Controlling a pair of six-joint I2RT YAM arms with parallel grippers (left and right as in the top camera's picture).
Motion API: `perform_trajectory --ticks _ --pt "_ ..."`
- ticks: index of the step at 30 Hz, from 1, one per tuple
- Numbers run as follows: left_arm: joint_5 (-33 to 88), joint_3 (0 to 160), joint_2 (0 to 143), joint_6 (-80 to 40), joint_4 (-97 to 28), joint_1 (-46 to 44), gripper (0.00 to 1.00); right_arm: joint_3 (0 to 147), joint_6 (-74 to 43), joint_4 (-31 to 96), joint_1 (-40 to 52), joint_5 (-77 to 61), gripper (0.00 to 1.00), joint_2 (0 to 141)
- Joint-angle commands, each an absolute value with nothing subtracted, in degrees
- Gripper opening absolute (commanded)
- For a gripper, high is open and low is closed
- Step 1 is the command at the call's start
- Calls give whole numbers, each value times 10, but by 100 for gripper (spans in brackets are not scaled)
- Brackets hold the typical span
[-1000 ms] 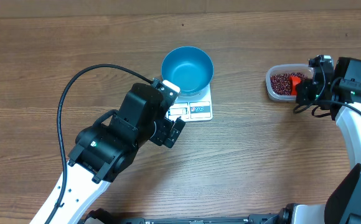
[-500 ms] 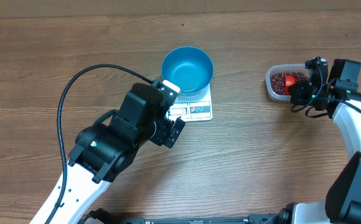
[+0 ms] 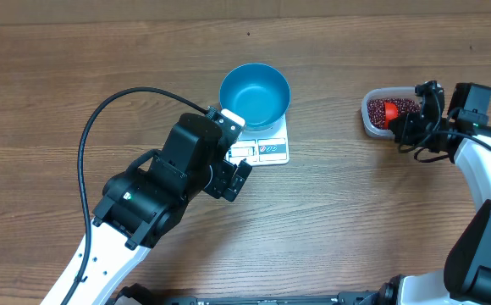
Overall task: Scoop item into bowl and weigh 150g on scale
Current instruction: 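Dip the scoop into the red beans and scoop them up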
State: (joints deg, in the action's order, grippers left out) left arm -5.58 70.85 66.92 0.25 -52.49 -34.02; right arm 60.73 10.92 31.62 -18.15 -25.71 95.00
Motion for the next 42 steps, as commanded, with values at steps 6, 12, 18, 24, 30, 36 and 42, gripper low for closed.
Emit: perform_trajectory --ticks 6,12,18,24,30,36,42 --pt "-48 707 672 11 -523 -338 100 595 103 327 -209 -326 4 966" --pt "-48 707 675 11 -522 -338 100 595 86 328 -221 -345 4 983" --pt "-48 707 675 11 -523 -338 100 595 85 328 -251 -402 4 998" --pt "-48 707 675 11 -523 -338 100 595 57 332 -287 -428 4 999" --pt "-48 707 675 11 -523 -338 100 592 58 344 -300 -465 4 1017" --pt "-48 707 675 11 -523 -338 100 592 57 343 -302 -508 4 1034" --pt "-48 707 675 11 -523 -338 100 592 42 333 -303 -533 4 1035"
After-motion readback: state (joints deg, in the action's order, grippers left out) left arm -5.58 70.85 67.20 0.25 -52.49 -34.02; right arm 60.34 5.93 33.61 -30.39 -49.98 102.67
